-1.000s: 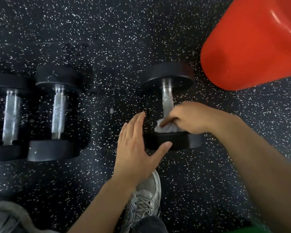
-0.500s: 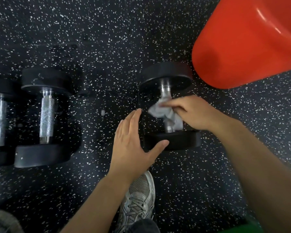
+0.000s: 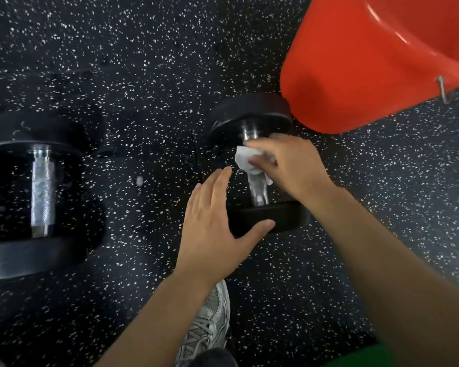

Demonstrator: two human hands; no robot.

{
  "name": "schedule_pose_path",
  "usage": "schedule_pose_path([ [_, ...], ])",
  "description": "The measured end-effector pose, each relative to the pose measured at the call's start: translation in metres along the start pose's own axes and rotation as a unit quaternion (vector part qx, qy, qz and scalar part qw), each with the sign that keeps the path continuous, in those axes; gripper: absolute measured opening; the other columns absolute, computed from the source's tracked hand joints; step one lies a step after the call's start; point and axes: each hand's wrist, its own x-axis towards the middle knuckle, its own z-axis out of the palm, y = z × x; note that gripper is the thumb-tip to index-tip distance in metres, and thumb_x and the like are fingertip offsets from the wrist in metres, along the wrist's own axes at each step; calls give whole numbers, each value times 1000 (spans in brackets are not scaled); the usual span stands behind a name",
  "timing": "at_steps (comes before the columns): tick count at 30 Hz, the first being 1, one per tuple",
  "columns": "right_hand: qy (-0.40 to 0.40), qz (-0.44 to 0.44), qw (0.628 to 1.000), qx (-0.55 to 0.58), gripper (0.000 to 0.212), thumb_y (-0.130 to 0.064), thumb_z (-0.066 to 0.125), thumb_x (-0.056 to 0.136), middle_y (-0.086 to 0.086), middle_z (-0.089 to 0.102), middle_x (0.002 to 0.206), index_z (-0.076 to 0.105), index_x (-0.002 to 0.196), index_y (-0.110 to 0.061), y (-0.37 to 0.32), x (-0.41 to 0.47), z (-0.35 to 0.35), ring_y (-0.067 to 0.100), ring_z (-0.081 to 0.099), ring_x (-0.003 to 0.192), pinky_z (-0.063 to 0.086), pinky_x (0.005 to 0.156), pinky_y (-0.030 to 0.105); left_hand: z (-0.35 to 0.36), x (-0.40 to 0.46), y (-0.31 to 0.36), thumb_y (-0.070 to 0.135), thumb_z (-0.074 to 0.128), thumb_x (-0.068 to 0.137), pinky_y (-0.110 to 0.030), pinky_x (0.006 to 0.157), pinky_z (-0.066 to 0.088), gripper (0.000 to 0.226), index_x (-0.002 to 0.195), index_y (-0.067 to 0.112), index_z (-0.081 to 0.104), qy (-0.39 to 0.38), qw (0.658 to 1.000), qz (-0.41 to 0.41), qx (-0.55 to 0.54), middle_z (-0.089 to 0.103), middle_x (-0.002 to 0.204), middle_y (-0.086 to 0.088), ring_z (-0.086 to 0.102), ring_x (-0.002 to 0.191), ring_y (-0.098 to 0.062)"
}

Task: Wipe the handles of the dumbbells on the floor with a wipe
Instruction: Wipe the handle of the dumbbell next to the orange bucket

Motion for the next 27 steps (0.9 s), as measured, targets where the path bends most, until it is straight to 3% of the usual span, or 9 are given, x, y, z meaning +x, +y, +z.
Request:
schedule_pose_path([
  [3,-132,-38,991,6,31,-58,56,96,-25,50,83,71,118,-43,10,-5,-8,-8,49,73,38,66,25,1,-2,-4,80,48,86,-45,128,18,98,162,26,16,1,1000,4,-1,24,167,5,15,155,-10],
  [6,-240,-27,970,17,32,-60,65,89,-28,60,81,70,119,-50,9,-5,-22,-10,52,71,43,71,26,2,-4,-7,80,47,86,-45,127,19,98,162,28,14,-1,1000,-9,-13,22,167,8,14,155,-9],
  [9,-111,-14,994,1,42,-60,62,93,-12,74,102,60,132,-47,0,7,-17,10,66,86,52,82,35,5,-2,-3,86,49,80,-45,128,19,106,162,30,12,1,999,-29,-22,22,167,9,15,155,-10],
  [13,4,-33,997,-71,23,-51,58,98,-6,70,90,64,113,-35,-3,13,-4,25,68,84,47,72,35,4,1,2,86,54,78,-43,128,17,109,162,30,12,0,1000,-22,-9,20,168,8,14,155,-10],
  [15,-24,-48,997,-58,25,-52,54,100,-10,71,100,70,108,-34,3,6,-6,18,68,86,49,73,33,2,0,0,84,50,82,-43,128,17,105,162,28,12,-6,1000,-4,4,21,168,6,14,155,-10],
  [19,-232,-23,972,-34,28,-57,65,91,-13,75,105,74,112,-41,11,-2,-25,10,68,87,56,82,37,4,0,-7,82,49,84,-44,127,21,103,162,26,13,-7,1000,-12,1,23,167,5,16,155,-11],
  [21,-202,-11,979,-21,27,-54,65,92,-11,76,105,73,115,-42,13,-1,-28,12,69,87,56,83,39,6,0,-4,82,50,83,-45,127,21,103,162,27,13,-7,1000,-13,-7,23,167,6,17,155,-12],
  [25,-19,-12,998,-52,25,-40,61,100,-11,73,113,72,122,-38,12,5,-17,16,67,94,51,77,34,8,2,2,83,53,80,-43,128,16,105,162,32,9,-12,999,-24,-25,19,168,9,13,156,-11],
  [27,-54,-21,998,-38,26,-39,62,99,-13,70,113,71,123,-40,12,5,-18,15,66,96,50,78,34,7,2,2,82,54,80,-40,129,14,106,162,31,9,-10,1000,-20,-18,19,168,8,12,155,-11],
])
